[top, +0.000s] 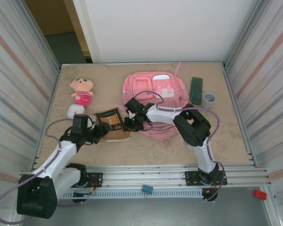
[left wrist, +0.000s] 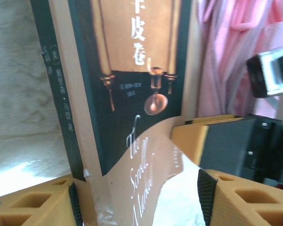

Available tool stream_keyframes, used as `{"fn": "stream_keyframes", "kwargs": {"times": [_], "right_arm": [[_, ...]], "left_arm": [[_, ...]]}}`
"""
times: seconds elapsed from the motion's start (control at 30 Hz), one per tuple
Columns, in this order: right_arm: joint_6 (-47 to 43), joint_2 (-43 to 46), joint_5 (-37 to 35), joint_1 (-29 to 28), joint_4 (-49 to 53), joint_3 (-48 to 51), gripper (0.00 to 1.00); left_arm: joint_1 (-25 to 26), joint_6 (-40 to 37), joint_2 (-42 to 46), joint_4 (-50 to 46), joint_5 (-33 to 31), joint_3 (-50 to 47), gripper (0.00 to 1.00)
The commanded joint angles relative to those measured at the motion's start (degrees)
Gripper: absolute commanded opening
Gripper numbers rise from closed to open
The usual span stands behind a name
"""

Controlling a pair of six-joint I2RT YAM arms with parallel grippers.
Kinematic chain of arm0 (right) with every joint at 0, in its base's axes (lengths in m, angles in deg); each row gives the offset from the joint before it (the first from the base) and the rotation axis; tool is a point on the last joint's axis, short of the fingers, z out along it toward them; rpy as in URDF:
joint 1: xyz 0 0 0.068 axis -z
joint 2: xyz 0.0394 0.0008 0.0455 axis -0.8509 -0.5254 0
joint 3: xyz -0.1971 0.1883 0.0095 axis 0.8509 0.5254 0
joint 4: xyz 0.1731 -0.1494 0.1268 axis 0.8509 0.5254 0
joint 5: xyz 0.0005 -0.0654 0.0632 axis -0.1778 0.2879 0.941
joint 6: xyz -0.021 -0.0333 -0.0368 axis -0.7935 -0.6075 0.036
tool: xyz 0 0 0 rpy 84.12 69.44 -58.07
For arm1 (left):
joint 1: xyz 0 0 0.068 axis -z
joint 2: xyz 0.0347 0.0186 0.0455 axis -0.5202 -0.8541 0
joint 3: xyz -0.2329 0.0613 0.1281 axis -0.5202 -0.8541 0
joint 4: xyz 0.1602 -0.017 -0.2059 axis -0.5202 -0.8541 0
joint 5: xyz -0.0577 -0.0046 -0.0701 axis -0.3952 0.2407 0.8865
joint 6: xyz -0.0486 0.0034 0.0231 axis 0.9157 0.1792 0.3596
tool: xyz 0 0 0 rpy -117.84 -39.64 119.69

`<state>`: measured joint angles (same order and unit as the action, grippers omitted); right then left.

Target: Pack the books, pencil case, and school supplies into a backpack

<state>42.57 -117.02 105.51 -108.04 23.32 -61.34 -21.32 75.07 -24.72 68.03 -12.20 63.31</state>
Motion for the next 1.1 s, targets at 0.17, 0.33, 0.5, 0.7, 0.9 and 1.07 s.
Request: {"fn": "stream_keyframes", "kwargs": {"times": [0.17, 0.33, 0.5, 0.7, 0.9, 1.07], "right_arm": [[2.17, 0.49, 1.14, 0.43, 0.69, 2.49, 0.25], [4.04, 2.33, 4.38, 1.19, -3.77, 4.79, 0.31], [4.53, 4.47, 4.78, 1.83, -5.44, 5.72, 0.36], [3.94, 10.65, 3.99, 1.99, -7.75, 7.27, 0.47], [2.28, 23.23, 0.0, 1.99, -9.31, 10.89, 0.51], [0.34, 36.98, -7.5, 1.93, -9.88, 16.62, 0.54]], "left_arm": [[1.54, 0.73, -2.13, 5.11, 0.59, 0.56, 0.5], [2.3, 1.02, -6.67, 8.72, -1.31, -0.3, 0.3], [4.5, -0.47, -8.73, 6.55, -3.6, 2.45, 0.15], [8.94, -6.04, -2.31, -3.49, -12.83, 9.2, 0.01], [13.04, -12.93, 7.38, -4.45, -16.3, 12.13, 0.0], [13.45, -16.7, 13.16, 2.17, -9.53, 12.55, 0.0]]}}
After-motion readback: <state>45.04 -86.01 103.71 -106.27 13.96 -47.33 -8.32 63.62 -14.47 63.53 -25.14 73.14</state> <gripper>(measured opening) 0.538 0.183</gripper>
